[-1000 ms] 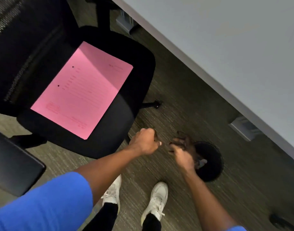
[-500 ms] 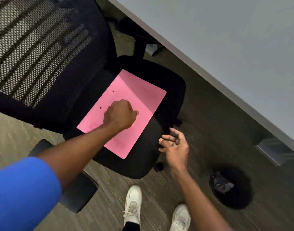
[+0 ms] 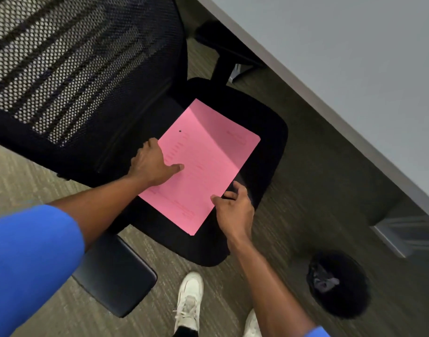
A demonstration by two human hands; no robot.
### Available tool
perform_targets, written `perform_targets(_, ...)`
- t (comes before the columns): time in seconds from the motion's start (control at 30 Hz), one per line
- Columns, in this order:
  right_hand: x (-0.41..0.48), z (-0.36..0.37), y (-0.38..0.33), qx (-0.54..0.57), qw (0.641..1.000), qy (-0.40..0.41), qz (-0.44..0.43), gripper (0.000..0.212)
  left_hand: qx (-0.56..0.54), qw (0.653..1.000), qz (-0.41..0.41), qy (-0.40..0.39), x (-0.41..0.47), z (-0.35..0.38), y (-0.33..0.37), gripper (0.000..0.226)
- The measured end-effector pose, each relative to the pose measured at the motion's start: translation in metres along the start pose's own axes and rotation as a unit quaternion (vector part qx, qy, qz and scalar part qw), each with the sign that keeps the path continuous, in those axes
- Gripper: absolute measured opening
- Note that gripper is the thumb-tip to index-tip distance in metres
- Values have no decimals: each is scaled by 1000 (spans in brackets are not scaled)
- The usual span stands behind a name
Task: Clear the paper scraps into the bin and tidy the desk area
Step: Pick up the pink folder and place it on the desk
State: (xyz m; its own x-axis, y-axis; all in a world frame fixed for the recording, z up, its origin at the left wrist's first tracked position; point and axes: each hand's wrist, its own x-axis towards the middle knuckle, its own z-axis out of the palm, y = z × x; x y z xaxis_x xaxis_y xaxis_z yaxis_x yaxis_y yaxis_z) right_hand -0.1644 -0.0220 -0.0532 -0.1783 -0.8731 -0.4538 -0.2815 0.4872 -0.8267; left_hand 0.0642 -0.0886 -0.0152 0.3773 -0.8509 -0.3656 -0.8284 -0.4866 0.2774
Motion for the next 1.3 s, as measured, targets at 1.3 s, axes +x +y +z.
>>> perform_targets(1.3, -193, -303, -82, -52, 997, -53, -14, 82, -196, 974, -17, -107, -308, -83, 99, 30)
